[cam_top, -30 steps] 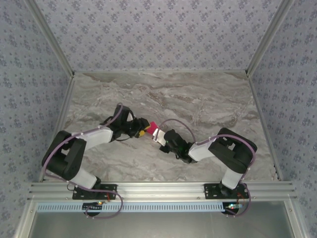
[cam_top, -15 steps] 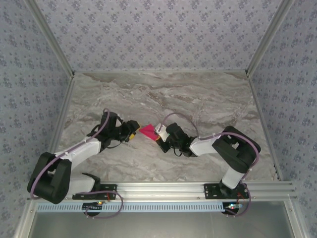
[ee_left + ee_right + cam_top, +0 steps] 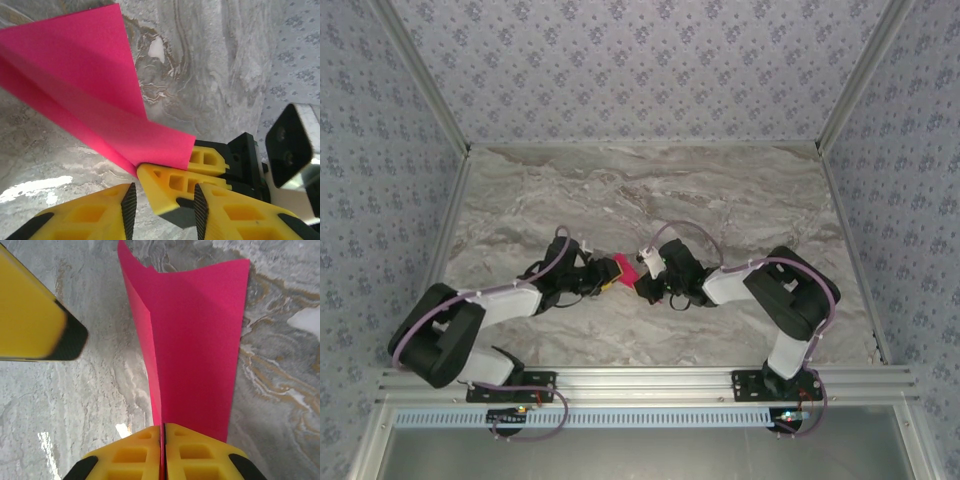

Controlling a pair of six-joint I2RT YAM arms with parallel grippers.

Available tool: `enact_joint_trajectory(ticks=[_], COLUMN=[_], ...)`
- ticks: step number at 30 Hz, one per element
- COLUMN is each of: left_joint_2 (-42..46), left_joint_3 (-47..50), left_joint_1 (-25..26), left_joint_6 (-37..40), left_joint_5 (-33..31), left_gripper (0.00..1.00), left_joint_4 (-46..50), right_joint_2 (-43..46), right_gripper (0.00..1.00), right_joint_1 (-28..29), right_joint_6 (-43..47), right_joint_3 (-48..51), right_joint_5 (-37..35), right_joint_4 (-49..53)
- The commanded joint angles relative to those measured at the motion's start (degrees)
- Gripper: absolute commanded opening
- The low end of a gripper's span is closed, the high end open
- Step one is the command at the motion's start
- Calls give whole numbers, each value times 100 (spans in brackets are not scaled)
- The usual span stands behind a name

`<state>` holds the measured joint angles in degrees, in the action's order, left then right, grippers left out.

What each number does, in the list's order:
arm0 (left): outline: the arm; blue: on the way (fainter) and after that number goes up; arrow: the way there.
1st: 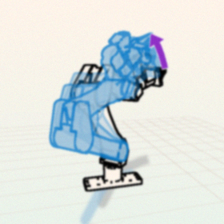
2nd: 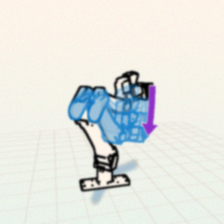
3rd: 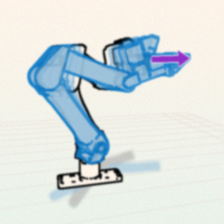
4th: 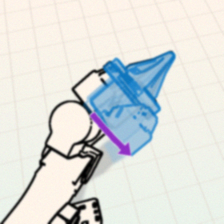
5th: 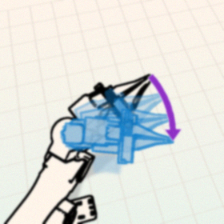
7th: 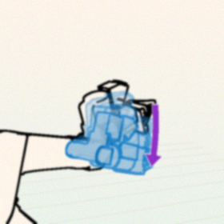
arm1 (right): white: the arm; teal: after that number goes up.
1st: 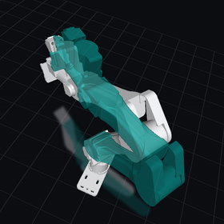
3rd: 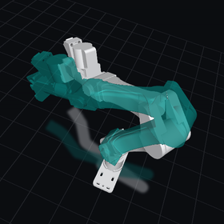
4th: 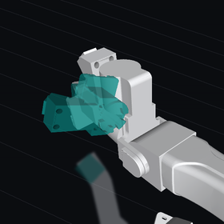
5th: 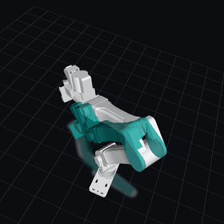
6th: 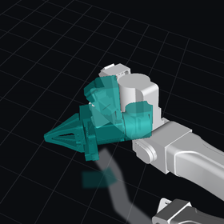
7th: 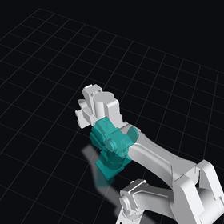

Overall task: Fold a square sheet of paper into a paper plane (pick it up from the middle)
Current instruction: Fold the wing for the fifth time at the center of the table.

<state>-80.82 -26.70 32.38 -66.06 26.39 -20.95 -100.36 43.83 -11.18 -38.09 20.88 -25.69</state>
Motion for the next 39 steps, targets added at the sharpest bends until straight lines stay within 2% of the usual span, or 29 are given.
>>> enact_joint_trajectory(ticks=[1,12,19,28,32,39], left_joint_2=[-257,-750,-928,-946,-954,-815], left_joint_3=[-373,-573,-620,-635,-666,-647], left_joint_1=[60,63,64,61,50,45], left_joint_6=[42,16,36,75,102,155], left_joint_5=[107,8,19,24,24,33], left_gripper=[35,29,28,27,27,26], left_joint_4=[-456,-616,-609,-555,-515,-439], right_joint_2=[-94,-136,6,242,182,74], right_gripper=[11,14,28,31,29,11], right_joint_1=[-49,-202,-317,-445,-443,-442], right_joint_6=[-207,-332,-470,-428,-191,-323], right_joint_3=[-156,-245,-254,-239,-291,-366], right_joint_5=[285,592,846,950,1018,1301], right_joint_4=[186,327,432,704,854,777])
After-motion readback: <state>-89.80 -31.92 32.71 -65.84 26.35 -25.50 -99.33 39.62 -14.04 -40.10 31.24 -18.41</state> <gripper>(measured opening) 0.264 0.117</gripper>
